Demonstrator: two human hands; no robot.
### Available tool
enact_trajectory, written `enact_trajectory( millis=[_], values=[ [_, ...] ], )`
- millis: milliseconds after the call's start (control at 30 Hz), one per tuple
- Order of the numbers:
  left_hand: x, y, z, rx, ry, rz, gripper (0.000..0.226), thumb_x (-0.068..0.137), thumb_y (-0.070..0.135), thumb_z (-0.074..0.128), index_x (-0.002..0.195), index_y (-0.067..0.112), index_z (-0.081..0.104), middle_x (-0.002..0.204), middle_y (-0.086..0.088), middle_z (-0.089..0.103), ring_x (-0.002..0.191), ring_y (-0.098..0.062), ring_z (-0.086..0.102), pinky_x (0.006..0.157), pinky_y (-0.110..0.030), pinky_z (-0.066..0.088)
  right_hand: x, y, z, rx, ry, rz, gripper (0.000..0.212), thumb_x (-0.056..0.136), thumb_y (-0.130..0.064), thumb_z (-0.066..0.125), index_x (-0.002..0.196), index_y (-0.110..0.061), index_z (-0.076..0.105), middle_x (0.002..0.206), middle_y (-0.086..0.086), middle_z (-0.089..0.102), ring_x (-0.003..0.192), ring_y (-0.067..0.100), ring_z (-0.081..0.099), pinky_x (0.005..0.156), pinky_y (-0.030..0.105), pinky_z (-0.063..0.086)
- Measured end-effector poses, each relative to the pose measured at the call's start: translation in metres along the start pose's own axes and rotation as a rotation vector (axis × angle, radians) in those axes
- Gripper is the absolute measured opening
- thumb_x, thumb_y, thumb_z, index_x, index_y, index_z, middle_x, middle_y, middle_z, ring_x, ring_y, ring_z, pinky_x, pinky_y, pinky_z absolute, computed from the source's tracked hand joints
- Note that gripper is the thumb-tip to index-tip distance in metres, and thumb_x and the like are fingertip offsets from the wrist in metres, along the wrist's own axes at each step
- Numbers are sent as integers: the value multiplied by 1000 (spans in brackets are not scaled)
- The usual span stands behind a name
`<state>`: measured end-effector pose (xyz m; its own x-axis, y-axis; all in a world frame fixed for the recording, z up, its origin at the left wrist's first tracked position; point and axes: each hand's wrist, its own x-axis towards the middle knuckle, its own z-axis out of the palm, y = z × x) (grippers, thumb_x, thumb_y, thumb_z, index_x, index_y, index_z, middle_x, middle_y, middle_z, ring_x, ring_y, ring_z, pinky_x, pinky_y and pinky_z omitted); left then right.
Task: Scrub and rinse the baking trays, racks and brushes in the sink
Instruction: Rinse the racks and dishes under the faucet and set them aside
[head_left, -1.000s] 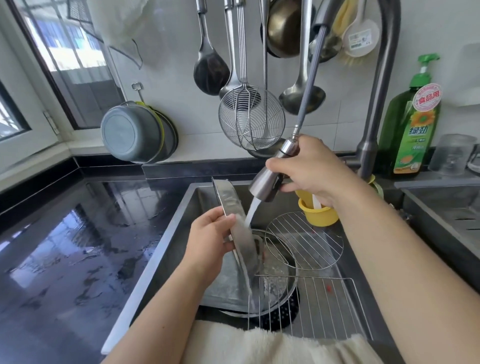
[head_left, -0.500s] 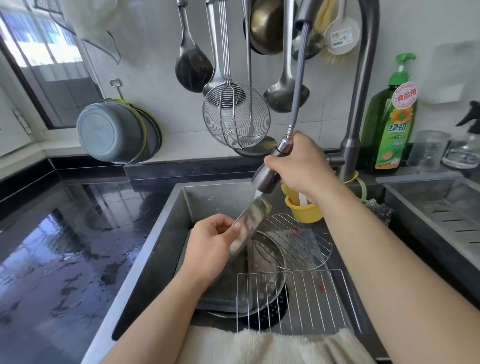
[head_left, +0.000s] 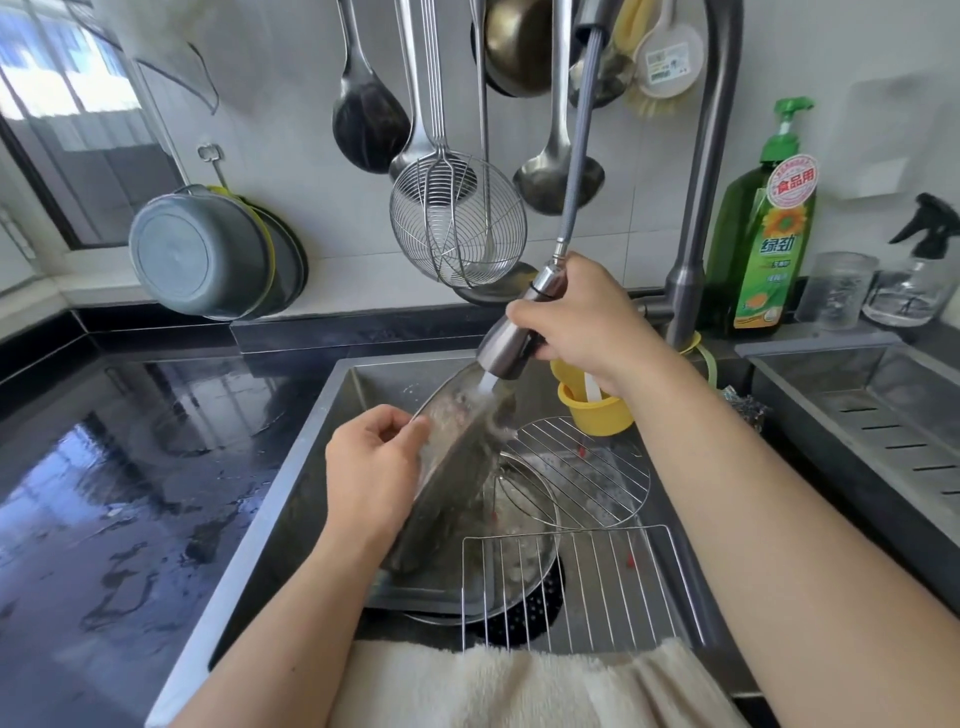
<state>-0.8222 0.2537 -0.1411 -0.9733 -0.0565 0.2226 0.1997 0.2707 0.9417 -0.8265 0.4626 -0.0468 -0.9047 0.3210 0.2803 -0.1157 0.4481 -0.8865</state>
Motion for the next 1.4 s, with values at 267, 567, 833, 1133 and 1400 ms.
enact_trajectory(
  millis=[267,567,833,1133,1400],
  values=[
    [-3,7,3,29,-12,-5,21,86,8,66,64,6,66,59,-19,58,54,-20,48,56,-35,40,1,7,-1,-54,68,-15,23,87,-26,71,95,-20,50,95,0,61,90,22,63,72,40,58],
    [-3,5,5,-51,-21,-68,18,86,7,57,74,9,69,64,-12,61,60,-22,51,59,-37,42,-11,-15,3,146,-114,28,27,84,-15,76,104,-8,58,105,11,68,97,26,71,74,47,64],
    [12,-6,1,-332,46,-193,11,103,7,59,99,9,70,77,-5,68,65,-22,59,65,-37,53,-17,-22,7,183,-95,11,22,87,-12,73,103,-5,59,105,14,69,100,29,71,74,48,64],
    [5,7,5,-412,-150,-272,47,89,-25,44,114,7,68,105,-17,77,85,-28,74,78,-47,61,-13,-20,25,253,-31,-7,27,82,-20,76,102,-17,58,103,5,69,96,24,71,69,42,65],
    [0,7,21,344,-105,254,42,106,6,44,129,34,66,86,6,68,61,-7,62,58,-30,57,-19,-30,21,239,-77,4,24,83,-18,75,99,-13,58,104,10,67,96,27,71,68,42,65]
  ],
)
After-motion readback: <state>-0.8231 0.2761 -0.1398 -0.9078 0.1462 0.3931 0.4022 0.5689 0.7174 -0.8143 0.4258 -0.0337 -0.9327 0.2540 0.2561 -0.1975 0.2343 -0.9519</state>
